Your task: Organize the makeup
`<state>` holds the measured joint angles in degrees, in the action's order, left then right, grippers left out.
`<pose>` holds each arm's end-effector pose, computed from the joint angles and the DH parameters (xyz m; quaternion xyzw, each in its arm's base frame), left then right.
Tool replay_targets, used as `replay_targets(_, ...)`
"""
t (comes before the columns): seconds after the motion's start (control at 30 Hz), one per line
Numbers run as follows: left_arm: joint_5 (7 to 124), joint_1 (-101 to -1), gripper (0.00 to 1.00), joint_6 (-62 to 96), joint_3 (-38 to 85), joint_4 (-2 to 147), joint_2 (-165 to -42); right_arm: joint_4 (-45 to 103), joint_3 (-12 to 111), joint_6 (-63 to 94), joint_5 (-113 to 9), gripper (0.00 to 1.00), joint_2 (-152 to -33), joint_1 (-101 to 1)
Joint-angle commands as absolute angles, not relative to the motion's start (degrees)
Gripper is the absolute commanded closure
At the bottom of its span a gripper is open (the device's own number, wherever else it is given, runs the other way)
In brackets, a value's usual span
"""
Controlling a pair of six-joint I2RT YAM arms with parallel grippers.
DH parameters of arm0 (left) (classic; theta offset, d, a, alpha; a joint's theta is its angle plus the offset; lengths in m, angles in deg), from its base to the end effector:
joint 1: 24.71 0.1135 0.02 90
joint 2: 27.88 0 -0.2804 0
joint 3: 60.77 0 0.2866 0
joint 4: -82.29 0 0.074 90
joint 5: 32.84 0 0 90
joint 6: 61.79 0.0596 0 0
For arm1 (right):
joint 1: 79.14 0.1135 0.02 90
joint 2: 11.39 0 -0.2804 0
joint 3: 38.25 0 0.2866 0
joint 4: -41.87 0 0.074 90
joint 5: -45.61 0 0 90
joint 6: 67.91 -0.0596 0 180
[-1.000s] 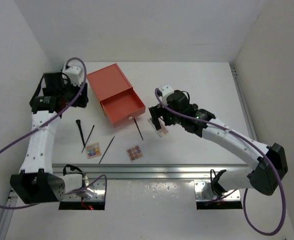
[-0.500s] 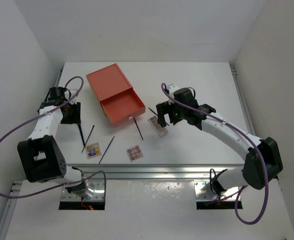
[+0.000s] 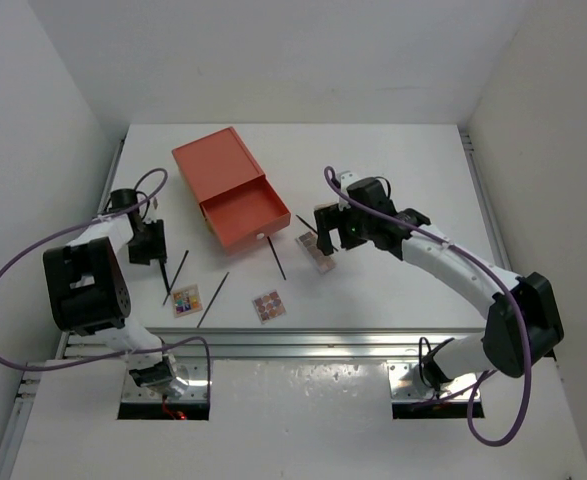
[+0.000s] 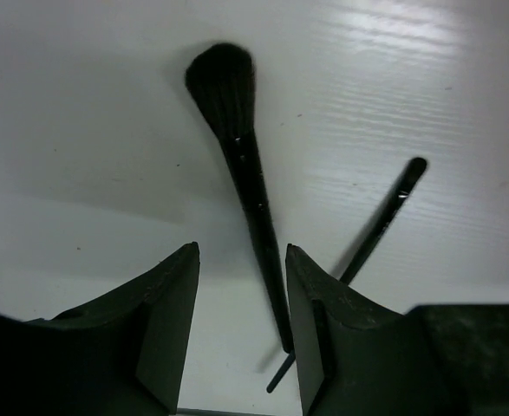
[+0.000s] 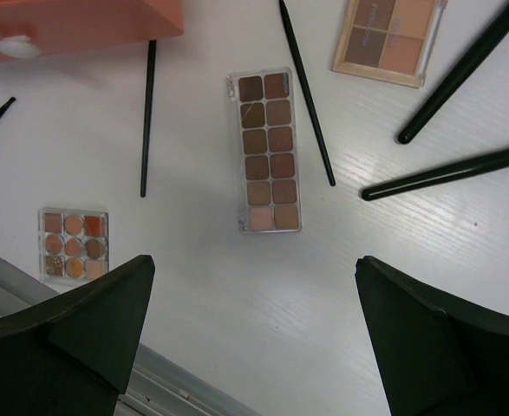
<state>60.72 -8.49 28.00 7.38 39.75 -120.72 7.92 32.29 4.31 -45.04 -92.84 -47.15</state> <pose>0.3332 0.0931 0.1508 -0.1339 0.9707 -0.0027 0.1996 0.3002 0.1883 0.2423 -0.1164 0.9160 0.1663 0.3460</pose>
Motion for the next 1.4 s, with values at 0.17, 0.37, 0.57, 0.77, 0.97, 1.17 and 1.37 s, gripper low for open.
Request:
replay_targets(0.17, 56.37, -8.28, 0.57, 25.22, 7.64, 42.79, -126.23, 7.55, 32.11, 0.82, -41.49, 0.01, -90.84, -47.24)
replay_targets(0.37, 57.6, -7.75, 0.77, 25.22, 9.49, 43.31, -129.92, 5.62, 33.51, 1.08, -40.52, 0.01, -90.76, -46.71)
replay_targets(0.57, 58.22, -7.75, 1.0, 26.96, 15.36, 41.31, -128.79, 4.74, 34.13, 1.96, -39.56, 0.01, -90.14, -46.36)
replay_targets(0.77, 58.83, -8.45, 1.0, 35.49, 27.76, 36.29, -120.97, 5.18, 33.43, 3.19, -39.03, 0.01, -89.26, -46.44)
replay_targets(0.97, 65.58, -20.54, 1.0, 44.54, 38.05, 34.88, -111.48, 5.27, 32.9, 4.95, -39.73, 0.01, -89.0, -46.53)
replay_targets(1.17, 66.22, -35.86, 1.0, 41.05, 42.62, 33.73, -118.13, 5.45, 32.81, 4.25, -40.96, 0.01, -89.61, -47.06)
replay_targets(1.37, 63.32, -44.04, 1.0, 39.19, 47.2, 33.73, -127.98, 3.95, 31.94, 1.61, -41.76, 0.01, -88.82, -48.47)
